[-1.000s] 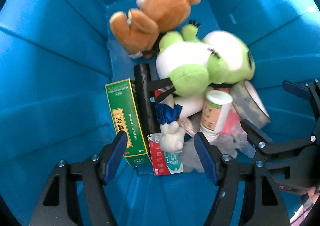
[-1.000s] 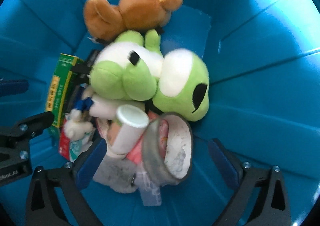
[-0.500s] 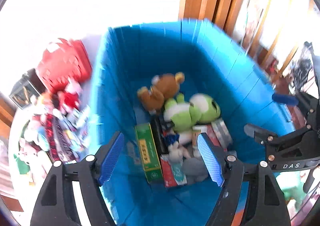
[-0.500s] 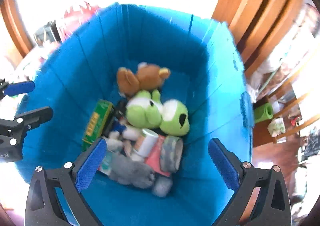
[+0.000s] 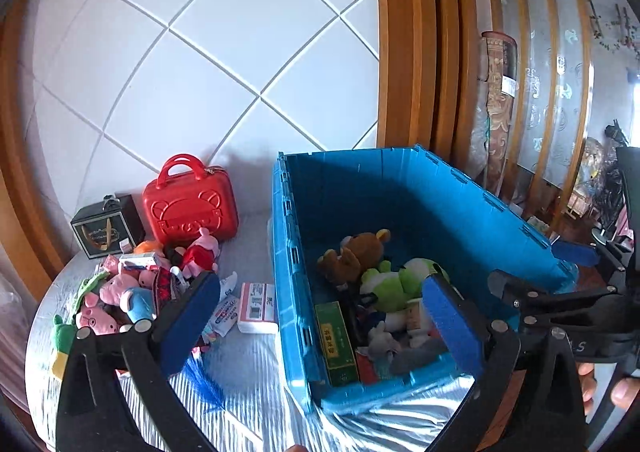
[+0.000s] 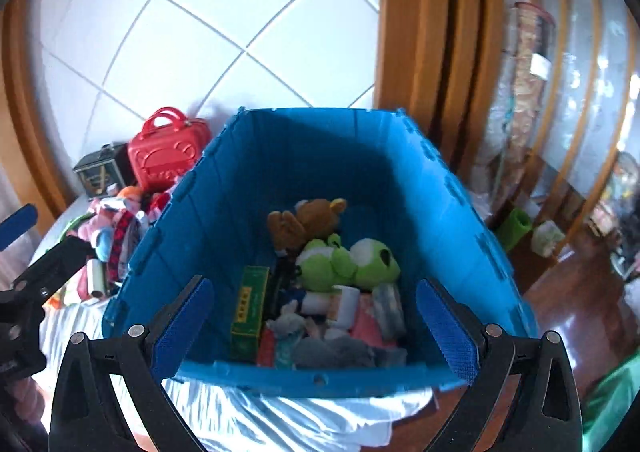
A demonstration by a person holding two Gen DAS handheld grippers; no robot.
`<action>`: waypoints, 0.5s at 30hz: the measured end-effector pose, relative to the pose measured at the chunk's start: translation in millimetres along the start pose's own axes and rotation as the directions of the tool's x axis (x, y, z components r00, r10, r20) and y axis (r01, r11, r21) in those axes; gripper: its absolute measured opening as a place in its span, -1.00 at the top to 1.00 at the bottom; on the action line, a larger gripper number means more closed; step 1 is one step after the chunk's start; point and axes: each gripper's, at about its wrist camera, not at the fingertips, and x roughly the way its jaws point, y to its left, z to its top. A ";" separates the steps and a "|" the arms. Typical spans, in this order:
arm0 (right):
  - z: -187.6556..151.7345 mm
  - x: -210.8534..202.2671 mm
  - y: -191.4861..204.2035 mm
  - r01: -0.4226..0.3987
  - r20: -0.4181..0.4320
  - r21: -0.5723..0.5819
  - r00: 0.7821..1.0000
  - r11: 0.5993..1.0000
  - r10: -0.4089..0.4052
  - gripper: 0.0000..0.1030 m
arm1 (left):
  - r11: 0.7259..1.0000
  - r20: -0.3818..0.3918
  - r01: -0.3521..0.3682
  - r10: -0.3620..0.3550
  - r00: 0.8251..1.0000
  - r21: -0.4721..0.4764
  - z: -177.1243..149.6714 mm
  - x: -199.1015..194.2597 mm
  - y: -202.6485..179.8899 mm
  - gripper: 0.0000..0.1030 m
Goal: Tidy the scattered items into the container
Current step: 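Lift both open tools up and away from the blue crate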
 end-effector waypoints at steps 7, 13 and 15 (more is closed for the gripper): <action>-26.0 -16.5 14.2 0.030 -0.002 0.018 1.000 0.999 -0.030 -0.99 | 1.000 -0.027 0.008 -0.008 1.000 0.002 -16.8 -18.1 3.2 -0.99; -36.5 -24.0 13.0 0.049 -0.005 0.032 0.999 0.998 -0.049 -0.99 | 1.000 -0.033 0.012 -0.012 0.999 0.001 -26.7 -25.5 0.9 -0.99; -37.0 -25.3 11.6 0.059 -0.004 0.032 0.998 0.998 -0.059 -0.99 | 1.000 -0.034 0.014 -0.014 0.999 -0.002 -27.6 -26.0 0.7 -0.99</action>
